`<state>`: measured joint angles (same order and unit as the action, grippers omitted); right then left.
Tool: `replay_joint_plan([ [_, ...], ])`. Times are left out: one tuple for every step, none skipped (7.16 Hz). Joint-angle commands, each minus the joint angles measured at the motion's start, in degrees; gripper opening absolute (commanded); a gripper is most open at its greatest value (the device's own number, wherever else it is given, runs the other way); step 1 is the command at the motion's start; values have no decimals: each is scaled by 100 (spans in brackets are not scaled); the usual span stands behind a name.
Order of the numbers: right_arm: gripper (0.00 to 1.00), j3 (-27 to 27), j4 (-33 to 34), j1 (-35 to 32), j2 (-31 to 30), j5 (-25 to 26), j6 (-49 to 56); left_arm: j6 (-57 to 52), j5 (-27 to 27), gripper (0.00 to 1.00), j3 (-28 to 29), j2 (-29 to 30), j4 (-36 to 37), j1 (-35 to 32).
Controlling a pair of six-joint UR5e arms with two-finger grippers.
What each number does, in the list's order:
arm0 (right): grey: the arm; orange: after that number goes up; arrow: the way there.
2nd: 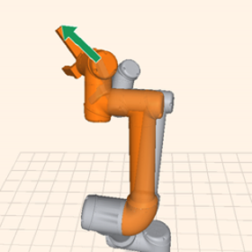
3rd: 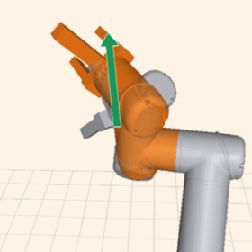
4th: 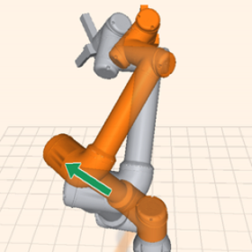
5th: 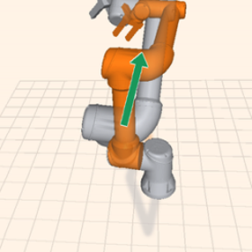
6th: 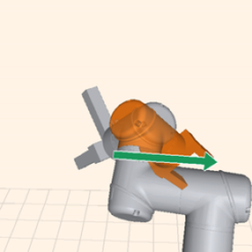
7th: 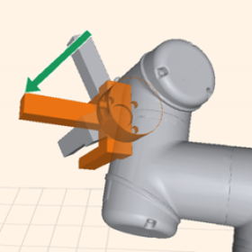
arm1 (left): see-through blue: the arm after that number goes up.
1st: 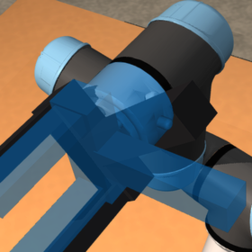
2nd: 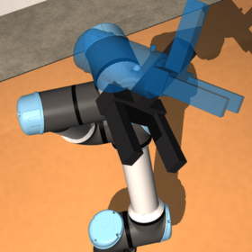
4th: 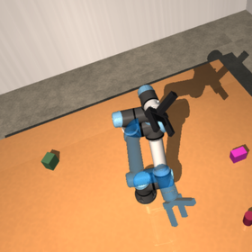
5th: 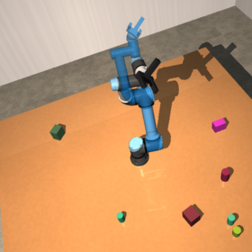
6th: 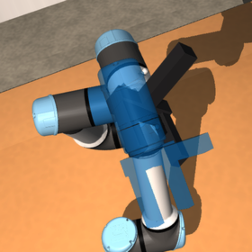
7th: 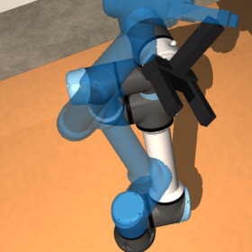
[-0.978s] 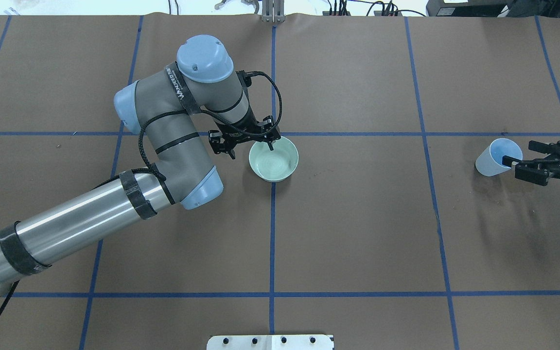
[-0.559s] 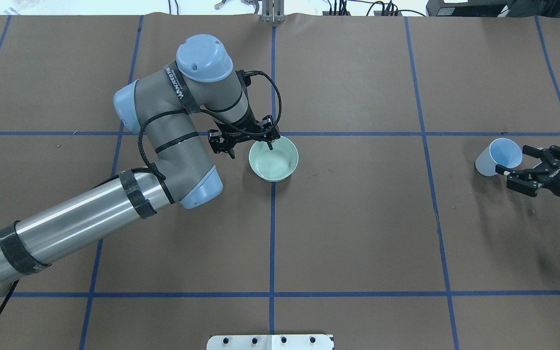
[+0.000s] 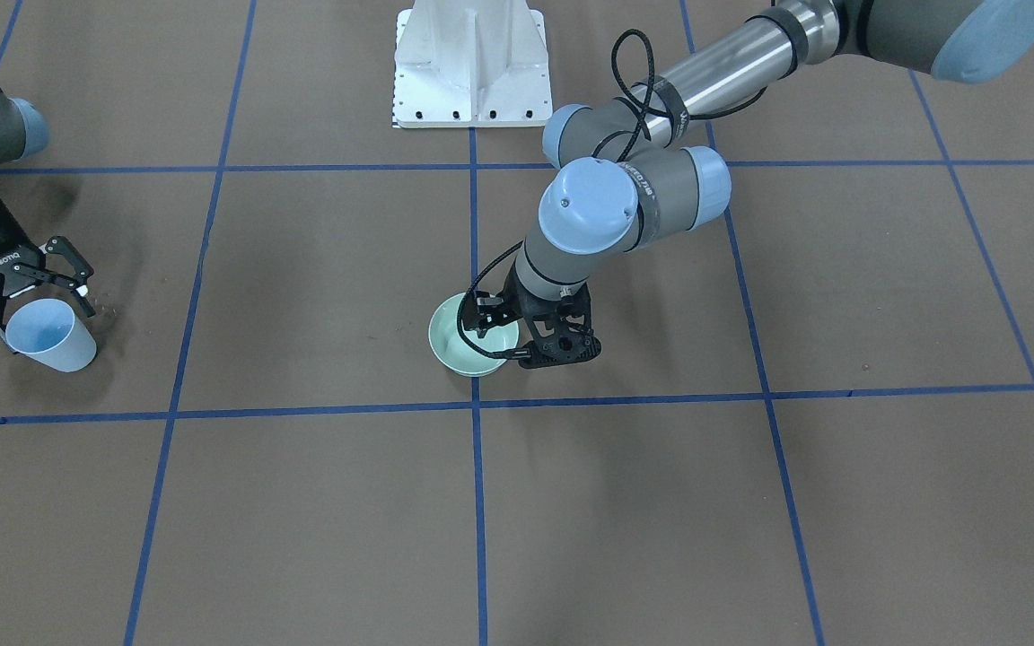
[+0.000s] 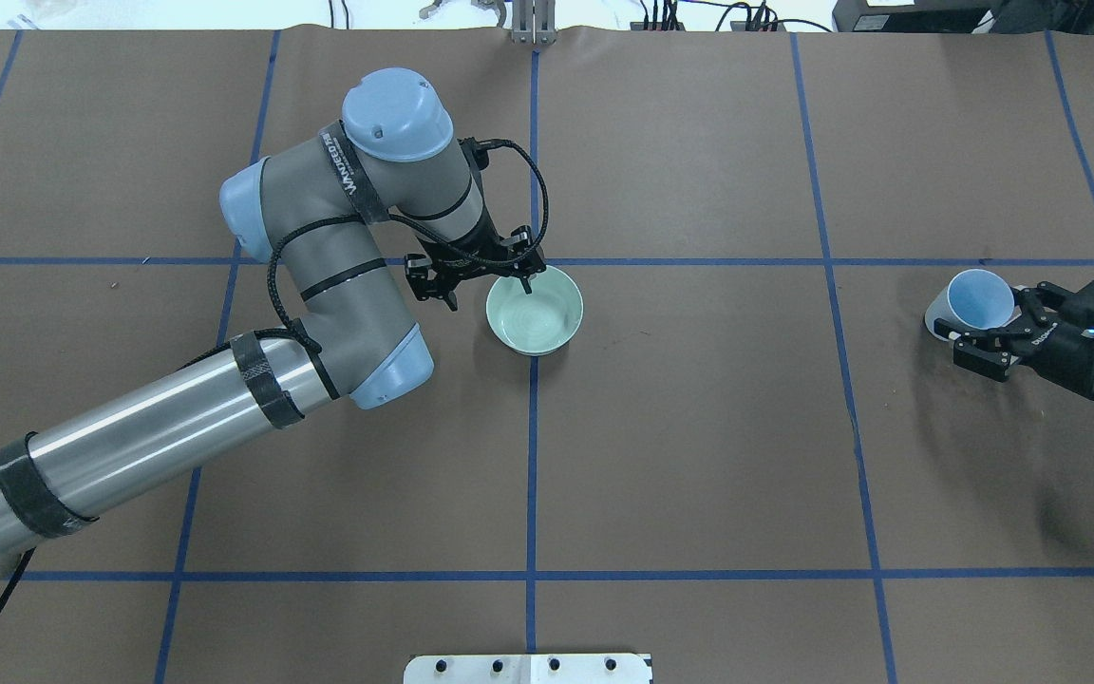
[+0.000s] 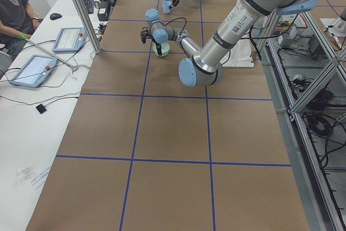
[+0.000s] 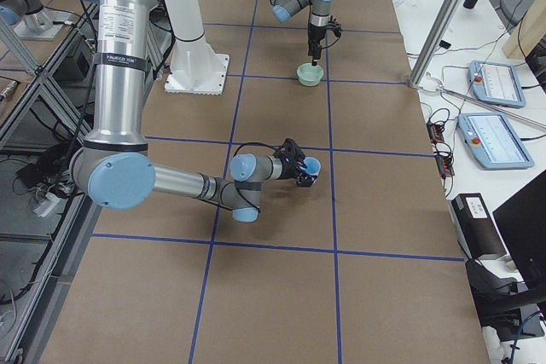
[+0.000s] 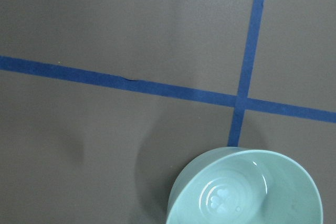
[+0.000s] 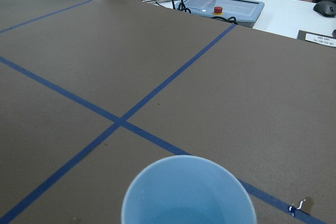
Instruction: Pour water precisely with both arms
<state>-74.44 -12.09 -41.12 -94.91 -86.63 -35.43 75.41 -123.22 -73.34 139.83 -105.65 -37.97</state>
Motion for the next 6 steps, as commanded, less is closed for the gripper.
replay_joint_plan([
  [80, 149, -12, 34, 87, 6, 35, 0, 9, 100, -4, -18, 1, 0],
  [55, 105, -13, 34, 87, -12, 62, 0, 78, 100, -13, -18, 1, 0],
  [31, 27, -4, 25, 95, -64, 62, 0, 88, 100, -13, -18, 1, 0],
  [14, -192, 162, 25, 104, -47, 54, 9, 88, 100, -13, -18, 1, 0],
  [12, -646, 764, 25, 165, -30, 27, 9, 88, 100, -92, -18, 1, -9],
  [12, -1303, 1779, 25, 279, 66, 10, -52, -8, 100, -310, -61, 27, -183],
])
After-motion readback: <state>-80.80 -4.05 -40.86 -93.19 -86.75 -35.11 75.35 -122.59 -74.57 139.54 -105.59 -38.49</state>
